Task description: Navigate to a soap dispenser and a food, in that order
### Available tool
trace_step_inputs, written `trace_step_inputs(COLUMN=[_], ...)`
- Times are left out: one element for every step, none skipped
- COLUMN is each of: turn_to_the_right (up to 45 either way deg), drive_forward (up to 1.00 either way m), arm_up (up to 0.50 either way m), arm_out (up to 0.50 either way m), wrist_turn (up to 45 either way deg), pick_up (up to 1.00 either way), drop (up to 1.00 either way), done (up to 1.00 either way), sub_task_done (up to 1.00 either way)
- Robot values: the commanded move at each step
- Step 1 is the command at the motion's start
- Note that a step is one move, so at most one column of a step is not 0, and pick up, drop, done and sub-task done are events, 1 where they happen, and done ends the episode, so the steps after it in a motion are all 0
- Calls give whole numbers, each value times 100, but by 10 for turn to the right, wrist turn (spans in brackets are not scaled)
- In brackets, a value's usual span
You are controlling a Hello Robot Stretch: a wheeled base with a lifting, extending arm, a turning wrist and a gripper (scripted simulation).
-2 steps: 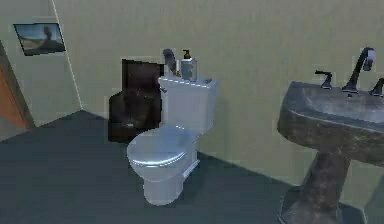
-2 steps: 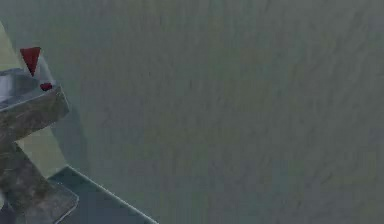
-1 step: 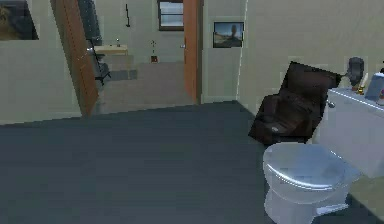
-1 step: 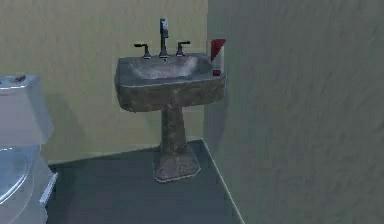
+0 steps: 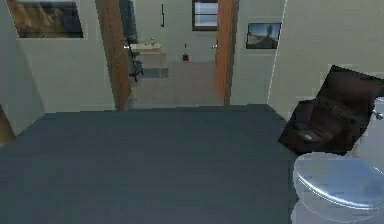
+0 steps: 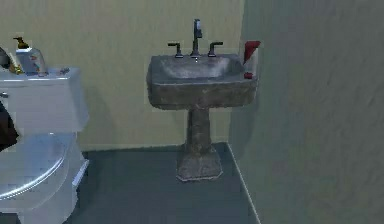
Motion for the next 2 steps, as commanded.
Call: trace_step_inputs(turn_to_the_right=[0, -30], drive_forward=[100, 0], arm_up=[0, 0], arm_out=[0, 0], wrist_turn=[0, 0], pick_up=[0, 0], drop=[0, 0], done=[0, 0], sub_task_done=[0, 0])
